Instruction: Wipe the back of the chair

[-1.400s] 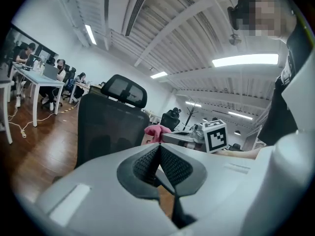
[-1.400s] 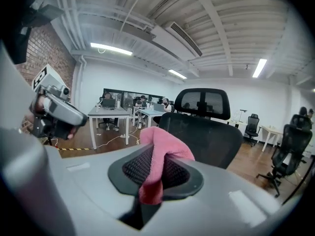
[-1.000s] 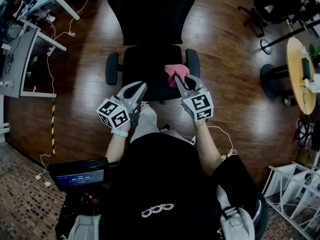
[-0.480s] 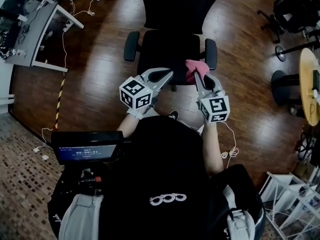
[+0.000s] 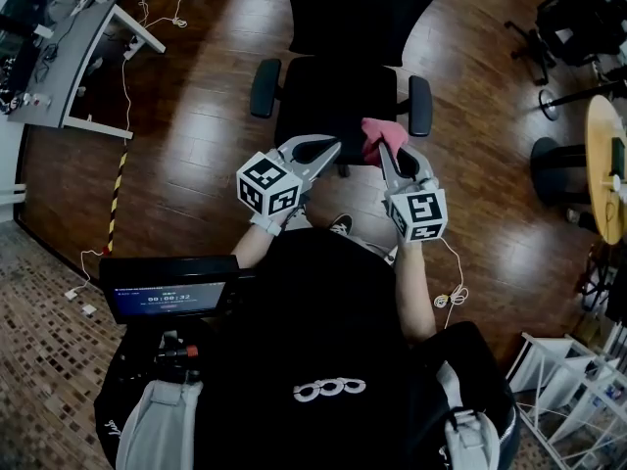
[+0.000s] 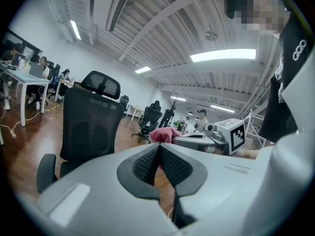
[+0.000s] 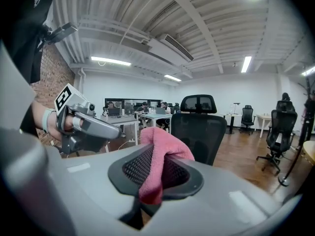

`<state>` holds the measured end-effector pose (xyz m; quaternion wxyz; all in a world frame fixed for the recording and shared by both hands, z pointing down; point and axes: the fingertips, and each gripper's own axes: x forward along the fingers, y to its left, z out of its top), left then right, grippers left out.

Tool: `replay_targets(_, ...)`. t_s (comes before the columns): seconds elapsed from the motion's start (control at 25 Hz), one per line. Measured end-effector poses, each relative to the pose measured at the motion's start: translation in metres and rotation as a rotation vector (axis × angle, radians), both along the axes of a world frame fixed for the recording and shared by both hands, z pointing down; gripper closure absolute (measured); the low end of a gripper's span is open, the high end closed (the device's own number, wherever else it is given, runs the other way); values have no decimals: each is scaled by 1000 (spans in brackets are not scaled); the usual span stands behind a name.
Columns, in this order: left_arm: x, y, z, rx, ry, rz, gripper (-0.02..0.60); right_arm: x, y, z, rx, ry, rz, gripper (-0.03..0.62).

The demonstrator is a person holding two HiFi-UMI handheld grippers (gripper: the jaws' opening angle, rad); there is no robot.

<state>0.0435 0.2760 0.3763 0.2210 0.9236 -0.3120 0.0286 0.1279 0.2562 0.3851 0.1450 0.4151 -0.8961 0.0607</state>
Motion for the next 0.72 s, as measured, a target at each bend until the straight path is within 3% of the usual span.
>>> replay_targets(0.72, 4, 1, 2, 5, -7, 21, 591, 7, 1, 9, -14, -19, 30, 556)
